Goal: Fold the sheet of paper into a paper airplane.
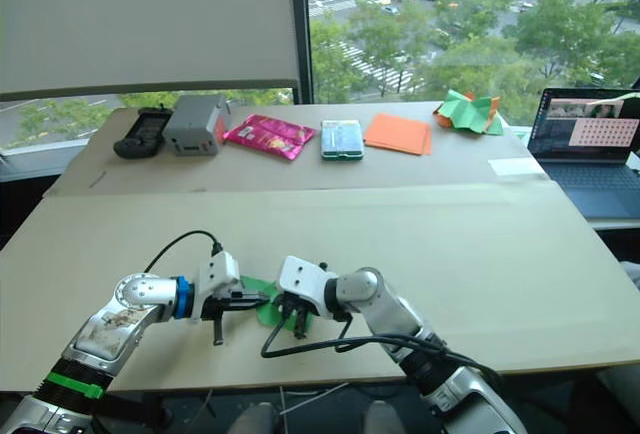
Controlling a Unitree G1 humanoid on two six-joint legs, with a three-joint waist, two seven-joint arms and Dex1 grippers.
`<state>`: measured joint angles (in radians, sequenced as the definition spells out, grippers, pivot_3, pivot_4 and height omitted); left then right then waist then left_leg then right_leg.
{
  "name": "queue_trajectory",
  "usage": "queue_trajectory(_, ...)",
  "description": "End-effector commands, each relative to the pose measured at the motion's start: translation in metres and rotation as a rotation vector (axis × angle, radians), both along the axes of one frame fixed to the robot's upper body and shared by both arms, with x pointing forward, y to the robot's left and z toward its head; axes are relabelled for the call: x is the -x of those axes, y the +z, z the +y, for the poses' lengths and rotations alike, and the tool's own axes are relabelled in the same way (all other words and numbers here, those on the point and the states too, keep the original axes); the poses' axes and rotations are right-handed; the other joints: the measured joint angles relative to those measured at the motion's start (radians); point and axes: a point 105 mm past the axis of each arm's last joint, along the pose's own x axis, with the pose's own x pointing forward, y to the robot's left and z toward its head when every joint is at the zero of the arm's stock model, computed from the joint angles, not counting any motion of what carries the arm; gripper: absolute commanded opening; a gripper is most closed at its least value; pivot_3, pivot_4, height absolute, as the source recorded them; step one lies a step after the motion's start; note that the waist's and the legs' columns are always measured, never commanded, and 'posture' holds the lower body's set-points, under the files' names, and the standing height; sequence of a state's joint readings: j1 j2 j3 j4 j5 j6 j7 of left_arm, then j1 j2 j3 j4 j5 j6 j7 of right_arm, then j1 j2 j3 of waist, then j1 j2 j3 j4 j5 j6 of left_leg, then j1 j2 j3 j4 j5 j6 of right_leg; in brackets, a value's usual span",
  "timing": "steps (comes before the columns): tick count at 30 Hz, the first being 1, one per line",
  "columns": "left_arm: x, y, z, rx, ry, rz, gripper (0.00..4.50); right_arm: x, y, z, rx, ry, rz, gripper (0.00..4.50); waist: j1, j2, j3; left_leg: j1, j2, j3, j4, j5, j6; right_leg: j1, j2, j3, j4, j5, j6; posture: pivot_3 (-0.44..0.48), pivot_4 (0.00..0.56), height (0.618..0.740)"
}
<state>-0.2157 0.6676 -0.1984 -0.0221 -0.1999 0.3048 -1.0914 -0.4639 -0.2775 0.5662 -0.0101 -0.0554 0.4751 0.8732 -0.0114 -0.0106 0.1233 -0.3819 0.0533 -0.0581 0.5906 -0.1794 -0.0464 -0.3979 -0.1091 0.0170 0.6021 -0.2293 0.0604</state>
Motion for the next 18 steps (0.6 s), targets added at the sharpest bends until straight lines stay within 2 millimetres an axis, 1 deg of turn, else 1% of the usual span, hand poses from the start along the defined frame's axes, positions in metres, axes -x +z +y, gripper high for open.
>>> queue_trajectory(1,0.006,-0.009,0.004,-0.041,-0.006,0.034,0.0,0.004,-0.041,-0.022,0.145,-0.109,0.179,0.01,0.0,0.001,-0.003,0.0,0.0,0.0,0.0,-0.001,-0.002,0.0,0.0,0.0,0.0,0.0,0.0,0.0,0.15,0.706)
queue_trajectory(6,0.007,-0.011,0.006,-0.061,-0.012,0.038,0.0,0.009,-0.052,-0.031,0.197,-0.129,0.219,0.01,0.001,0.002,-0.006,0.002,0.0,0.0,0.0,-0.002,-0.004,0.002,0.0,0.0,0.0,0.0,0.0,0.0,0.15,0.706)
queue_trajectory(18,0.002,-0.018,0.013,-0.102,0.015,0.036,0.0,0.017,-0.056,-0.044,0.213,-0.175,0.248,0.01,0.007,0.003,-0.007,0.002,-0.001,0.0,0.0,-0.003,-0.005,0.002,-0.002,0.0,-0.001,-0.001,0.0,0.0,0.15,0.706)
